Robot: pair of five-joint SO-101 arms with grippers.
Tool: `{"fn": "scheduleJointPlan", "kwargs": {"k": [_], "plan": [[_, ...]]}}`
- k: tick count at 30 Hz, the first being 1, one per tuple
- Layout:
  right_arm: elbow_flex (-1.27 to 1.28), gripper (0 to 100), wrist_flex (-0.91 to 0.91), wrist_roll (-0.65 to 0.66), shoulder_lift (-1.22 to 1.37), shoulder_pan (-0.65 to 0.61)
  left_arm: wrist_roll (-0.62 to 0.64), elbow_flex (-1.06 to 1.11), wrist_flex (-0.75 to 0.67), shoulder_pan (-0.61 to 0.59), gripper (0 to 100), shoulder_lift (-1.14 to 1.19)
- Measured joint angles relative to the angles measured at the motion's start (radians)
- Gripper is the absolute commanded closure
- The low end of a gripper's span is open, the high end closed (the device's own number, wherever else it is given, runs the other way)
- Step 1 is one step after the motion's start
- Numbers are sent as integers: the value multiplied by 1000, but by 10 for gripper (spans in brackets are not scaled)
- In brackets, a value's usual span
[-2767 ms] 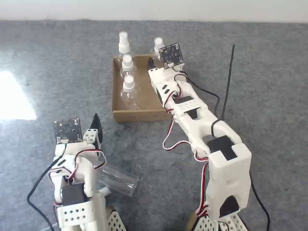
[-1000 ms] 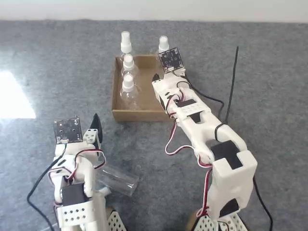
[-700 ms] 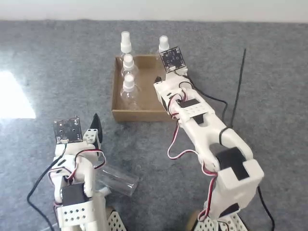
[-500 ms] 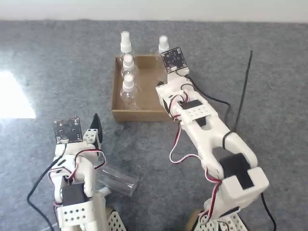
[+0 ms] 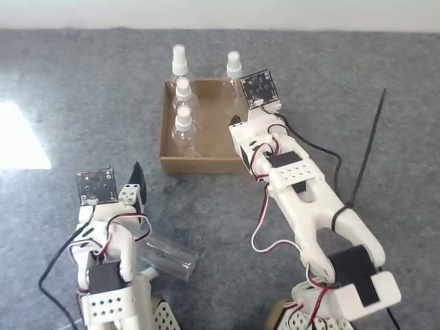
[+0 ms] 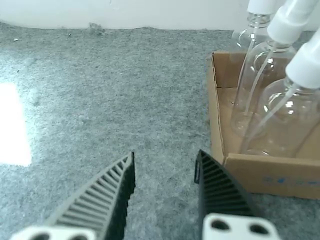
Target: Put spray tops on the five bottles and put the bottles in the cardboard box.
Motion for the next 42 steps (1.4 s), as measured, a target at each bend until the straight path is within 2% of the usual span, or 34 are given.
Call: {"fn": "scheduleJointPlan", "kwargs": {"k": [5, 20, 27, 33, 42], "plan": [[18, 850, 31, 0, -55, 0, 0, 0, 0, 0, 812, 0], [18, 853, 427, 0, -387, 0, 0, 0, 0, 0, 812, 0], [18, 853, 526, 0, -494, -3, 0, 0, 0, 0, 812, 0], [18, 850, 583, 0, -535, -69, 0, 0, 0, 0, 812, 0], [18, 850, 687, 0, -617, -203, 0, 0, -11, -97, 812, 0]]}}
